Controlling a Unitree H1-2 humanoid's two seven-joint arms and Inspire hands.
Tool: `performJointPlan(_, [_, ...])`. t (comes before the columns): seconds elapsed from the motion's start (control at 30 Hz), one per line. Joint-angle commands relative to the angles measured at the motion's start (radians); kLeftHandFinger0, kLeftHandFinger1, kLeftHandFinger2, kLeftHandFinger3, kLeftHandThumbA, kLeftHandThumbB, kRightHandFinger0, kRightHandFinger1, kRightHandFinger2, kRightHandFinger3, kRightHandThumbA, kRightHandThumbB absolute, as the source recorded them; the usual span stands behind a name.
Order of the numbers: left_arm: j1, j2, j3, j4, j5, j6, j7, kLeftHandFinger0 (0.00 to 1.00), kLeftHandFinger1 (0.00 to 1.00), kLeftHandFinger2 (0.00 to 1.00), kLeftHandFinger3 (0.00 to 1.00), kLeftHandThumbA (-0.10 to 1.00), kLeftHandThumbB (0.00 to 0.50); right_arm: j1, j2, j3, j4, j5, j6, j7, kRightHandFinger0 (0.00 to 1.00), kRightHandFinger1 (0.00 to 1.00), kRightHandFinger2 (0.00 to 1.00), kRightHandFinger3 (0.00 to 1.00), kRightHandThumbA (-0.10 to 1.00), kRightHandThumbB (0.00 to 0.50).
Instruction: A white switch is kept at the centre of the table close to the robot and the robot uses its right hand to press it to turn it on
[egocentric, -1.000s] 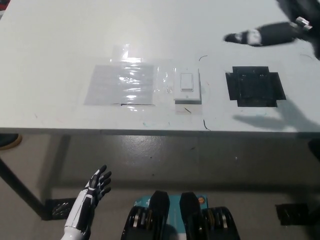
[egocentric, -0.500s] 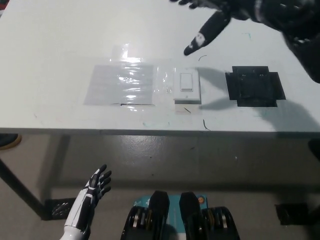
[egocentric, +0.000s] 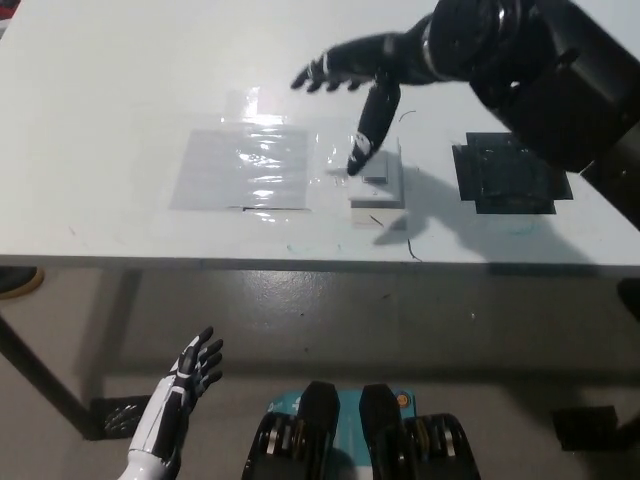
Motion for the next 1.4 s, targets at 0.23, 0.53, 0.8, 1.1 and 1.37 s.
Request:
performJointPlan(0.23, [-0.012,0.015,0.0,-0.032,0.009,-0.029,-0.006,1.0,1.0,1.0,1.0,1.0,0.045,-0.026,0.027,-0.014,0.126,-0.11,-0.07,0.028,1.0,1.0,1.0,1.0,1.0,0.292])
performJointPlan(0.53, [-0.011,0.014,0.001,-0.04,0.011,-0.018,-0.002,1.0,1.0,1.0,1.0,1.0,0.036,0.011,0.037,-0.066,0.139,-0.138,0.011,0.019,1.0,1.0,1.0,1.0,1.0,0.331])
performJointPlan(0.8, [-0.012,0.016,0.002,-0.042,0.001,-0.019,-0.01,1.0,1.0,1.0,1.0,1.0,0.0,0.031,0.048,-0.035,0.161,-0.205,-0.069,0.012,1.0,1.0,1.0,1.0,1.0,0.338])
performJointPlan(1.1, [-0.011,0.013,0.002,-0.051,0.001,0.002,-0.007,1.0,1.0,1.0,1.0,1.0,0.059,0.043,0.055,-0.032,0.185,-0.239,-0.083,0.04,1.0,1.0,1.0,1.0,1.0,0.356])
performJointPlan(1.37, [-0.019,0.016,0.006,-0.041,-0.005,-0.011,-0.009,1.0,1.0,1.0,1.0,1.0,0.027,0.053,0.056,-0.042,0.202,-0.247,-0.082,0.069,1.0,1.0,1.0,1.0,1.0,0.346])
